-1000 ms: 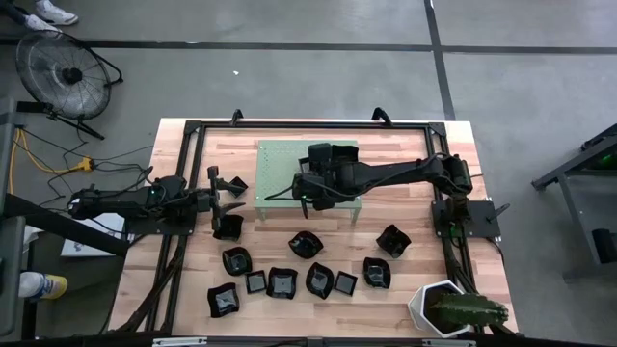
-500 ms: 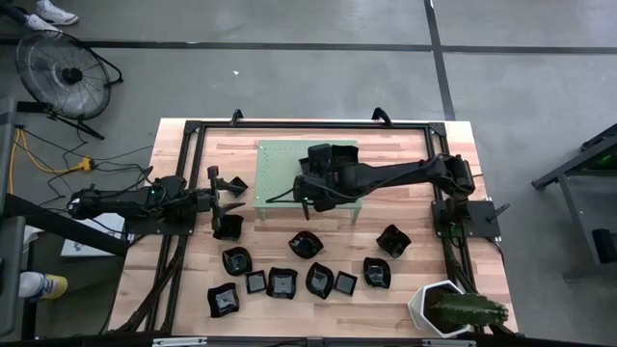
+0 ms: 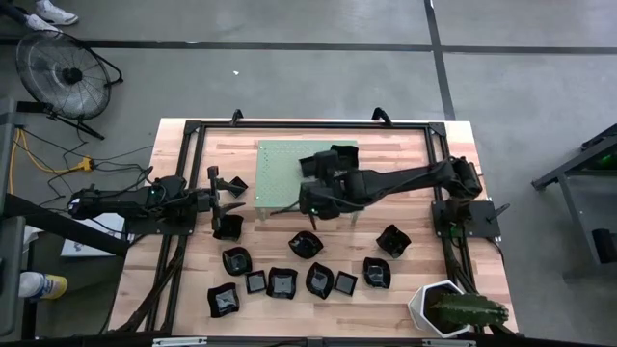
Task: Pick & Place Mini shaped plates
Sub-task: Stack the distorted square plate on top of the other distorted square plate on the shelf
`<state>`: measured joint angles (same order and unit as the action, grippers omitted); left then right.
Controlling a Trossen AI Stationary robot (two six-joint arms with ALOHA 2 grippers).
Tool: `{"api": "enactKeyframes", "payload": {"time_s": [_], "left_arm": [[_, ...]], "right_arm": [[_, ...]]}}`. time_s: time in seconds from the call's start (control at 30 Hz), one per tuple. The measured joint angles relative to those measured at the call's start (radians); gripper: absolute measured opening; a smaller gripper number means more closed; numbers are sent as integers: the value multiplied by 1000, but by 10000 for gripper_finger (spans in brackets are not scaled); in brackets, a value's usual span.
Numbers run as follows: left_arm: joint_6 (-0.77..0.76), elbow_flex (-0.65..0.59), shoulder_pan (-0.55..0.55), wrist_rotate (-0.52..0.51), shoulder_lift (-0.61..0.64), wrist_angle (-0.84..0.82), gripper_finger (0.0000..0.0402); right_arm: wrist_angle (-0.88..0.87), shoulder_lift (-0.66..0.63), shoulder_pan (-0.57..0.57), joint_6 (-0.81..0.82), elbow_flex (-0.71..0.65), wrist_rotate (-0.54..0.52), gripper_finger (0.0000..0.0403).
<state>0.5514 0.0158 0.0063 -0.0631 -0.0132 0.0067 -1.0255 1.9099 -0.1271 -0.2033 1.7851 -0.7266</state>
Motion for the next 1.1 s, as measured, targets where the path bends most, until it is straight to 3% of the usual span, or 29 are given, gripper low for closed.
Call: {"api": "enactKeyframes", "payload": {"time_s": [0.47, 1.1], "left_arm": [[0, 0, 0, 1, 0, 0, 193], [0, 0, 0, 1, 0, 0, 193]], "right_arm": [[-210, -44, -100, 325, 0, 138, 119], [-409, -60, -166, 755, 0, 475, 119]]}}
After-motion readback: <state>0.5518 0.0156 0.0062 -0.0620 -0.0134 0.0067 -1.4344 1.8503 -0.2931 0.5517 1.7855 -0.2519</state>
